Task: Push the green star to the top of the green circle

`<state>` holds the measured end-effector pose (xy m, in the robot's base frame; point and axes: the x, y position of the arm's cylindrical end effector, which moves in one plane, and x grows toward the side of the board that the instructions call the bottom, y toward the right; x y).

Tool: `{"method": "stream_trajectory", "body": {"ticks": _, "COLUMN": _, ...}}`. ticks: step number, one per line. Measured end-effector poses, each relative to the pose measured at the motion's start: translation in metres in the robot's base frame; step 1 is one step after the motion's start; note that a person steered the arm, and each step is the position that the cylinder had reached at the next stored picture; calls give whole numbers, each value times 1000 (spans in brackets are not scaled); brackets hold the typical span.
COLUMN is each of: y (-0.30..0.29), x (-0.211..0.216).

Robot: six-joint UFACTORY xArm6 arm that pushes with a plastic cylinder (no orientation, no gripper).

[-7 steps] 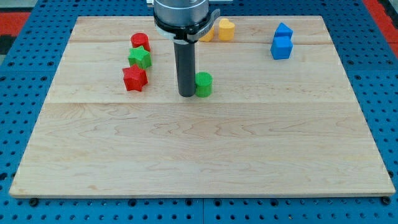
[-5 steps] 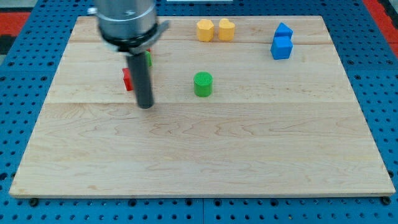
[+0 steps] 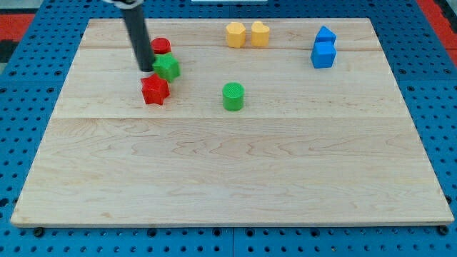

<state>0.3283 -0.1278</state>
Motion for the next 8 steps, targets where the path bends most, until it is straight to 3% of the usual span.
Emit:
{"method": "stream_trajectory", "body": {"ticks": 2, "y": 55, "x": 3}}
{"method": "stream_trajectory", "body": {"ticks": 4, "y": 71, "x": -19}}
{"method": "stream_trajectory", "body": {"ticks": 6, "y": 110, "x": 12}}
{"method": "stream_trajectory", "body": {"ticks": 8, "y": 95, "x": 12}}
